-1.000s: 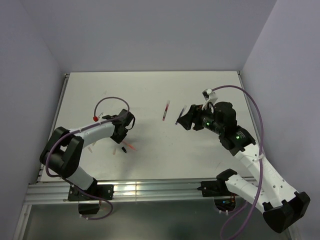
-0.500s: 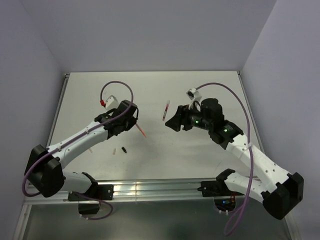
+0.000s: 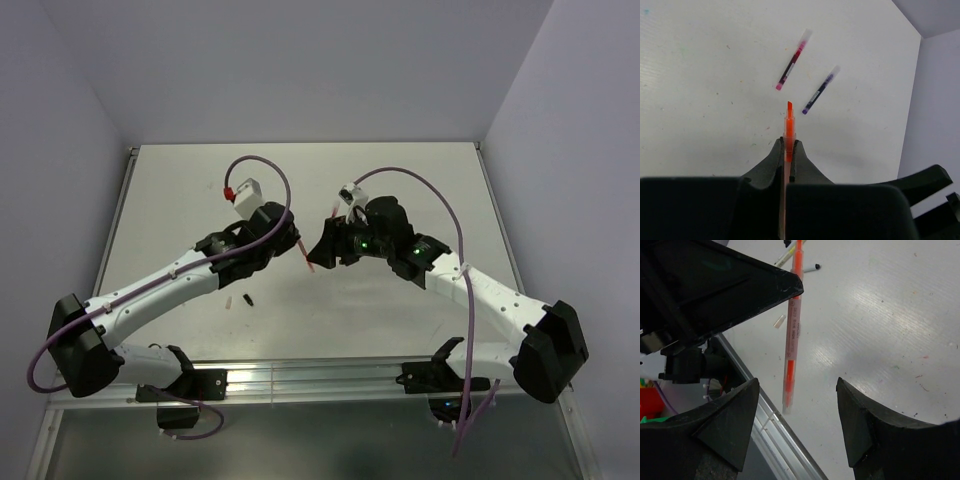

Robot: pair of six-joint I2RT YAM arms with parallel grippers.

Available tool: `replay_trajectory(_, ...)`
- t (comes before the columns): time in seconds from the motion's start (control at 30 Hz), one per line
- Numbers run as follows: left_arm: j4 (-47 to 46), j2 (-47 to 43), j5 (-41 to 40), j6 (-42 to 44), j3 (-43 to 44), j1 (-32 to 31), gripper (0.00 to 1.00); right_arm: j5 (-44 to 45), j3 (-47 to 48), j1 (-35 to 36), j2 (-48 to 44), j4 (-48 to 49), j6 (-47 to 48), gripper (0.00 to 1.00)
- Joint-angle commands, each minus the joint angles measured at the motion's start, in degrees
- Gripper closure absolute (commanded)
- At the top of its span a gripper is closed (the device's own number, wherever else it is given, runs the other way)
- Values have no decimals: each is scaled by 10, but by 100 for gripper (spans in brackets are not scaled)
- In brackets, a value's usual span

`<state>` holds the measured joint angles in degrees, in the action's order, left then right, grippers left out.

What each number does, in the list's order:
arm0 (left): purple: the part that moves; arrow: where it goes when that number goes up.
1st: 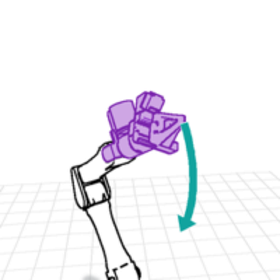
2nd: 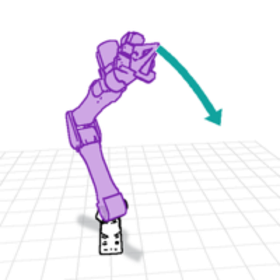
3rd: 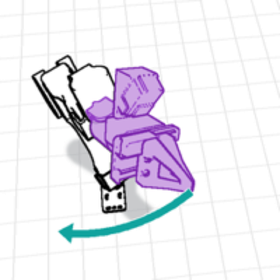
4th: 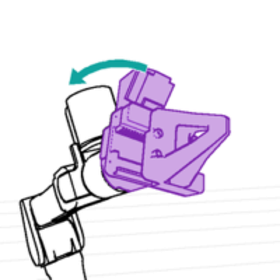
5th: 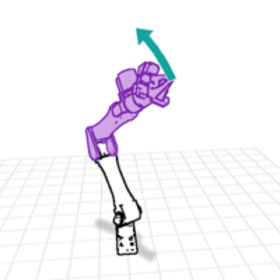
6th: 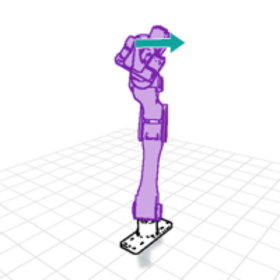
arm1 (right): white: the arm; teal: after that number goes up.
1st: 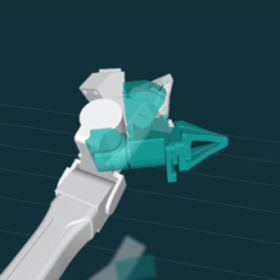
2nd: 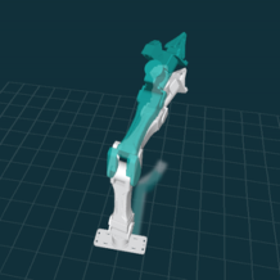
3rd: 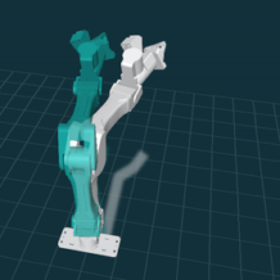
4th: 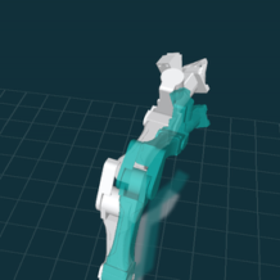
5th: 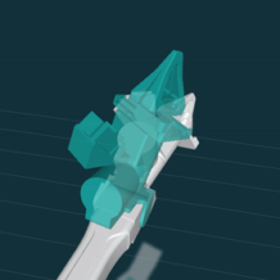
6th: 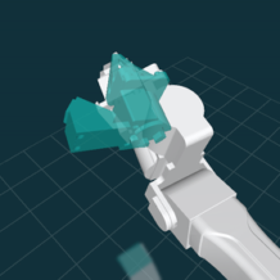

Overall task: Insert the pens into the pen caps
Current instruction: Pick up the pen from the center of the board.

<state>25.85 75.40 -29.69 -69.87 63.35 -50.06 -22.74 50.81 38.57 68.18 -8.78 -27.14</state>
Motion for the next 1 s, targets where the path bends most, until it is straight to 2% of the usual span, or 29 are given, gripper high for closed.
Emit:
replay_trajectory(0.0, -30, -6, -19, 18, 24, -10, 100, 16, 30, 12, 13, 37, -5, 30)
replay_trajectory(0.27, -38, -5, -26, 15, 28, -27, 100, 16, 34, 15, 45, 54, -20, 32)
replay_trajectory(0.33, -38, -4, -28, 13, 27, -28, 100, 12, 37, 16, 49, 56, -25, 35)
replay_trajectory(0.97, -65, 12, -28, 7, 30, -50, 100, 26, 32, 16, 56, 63, -38, 44)
